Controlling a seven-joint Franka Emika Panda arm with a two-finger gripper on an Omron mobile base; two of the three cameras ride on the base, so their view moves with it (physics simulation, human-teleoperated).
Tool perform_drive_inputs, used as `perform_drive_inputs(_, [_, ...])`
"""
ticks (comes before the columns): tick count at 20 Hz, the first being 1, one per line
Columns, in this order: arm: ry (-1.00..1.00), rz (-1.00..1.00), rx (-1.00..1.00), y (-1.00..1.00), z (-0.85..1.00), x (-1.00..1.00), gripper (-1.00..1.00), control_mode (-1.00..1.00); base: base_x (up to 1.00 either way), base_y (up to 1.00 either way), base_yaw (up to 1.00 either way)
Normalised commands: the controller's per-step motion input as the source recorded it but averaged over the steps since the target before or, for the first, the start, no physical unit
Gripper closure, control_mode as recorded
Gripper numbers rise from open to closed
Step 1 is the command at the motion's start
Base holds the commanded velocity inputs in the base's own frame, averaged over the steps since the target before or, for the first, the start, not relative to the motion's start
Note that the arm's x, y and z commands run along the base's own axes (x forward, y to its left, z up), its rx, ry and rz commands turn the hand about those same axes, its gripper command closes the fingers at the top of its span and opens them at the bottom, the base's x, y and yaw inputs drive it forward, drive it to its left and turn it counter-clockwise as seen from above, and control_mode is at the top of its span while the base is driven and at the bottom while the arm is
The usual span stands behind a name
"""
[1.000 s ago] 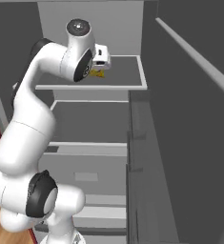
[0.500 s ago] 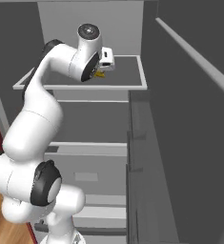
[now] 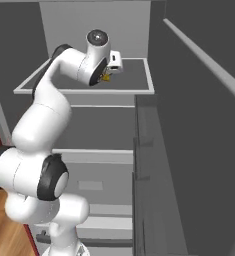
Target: Take the cheese, shrimp, and mushroom from the fridge and place them on the plate on the dining counter to create an appetizer plate.
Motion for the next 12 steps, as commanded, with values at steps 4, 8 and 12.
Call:
perform_drive_inputs(4, [0.0,0.0,0.0,0.0,-0.07,0.38,-1.0,-1.0,0.0,0.0,0.0])
perform_drive_inputs(8, [0.0,0.0,0.0,0.0,-0.02,0.33,-1.0,-1.0,0.0,0.0,0.0])
perform_drive_inputs(12, [0.0,0.02,0.0,-0.09,0.0,0.27,-1.0,-1.0,0.0,0.0,0.0])
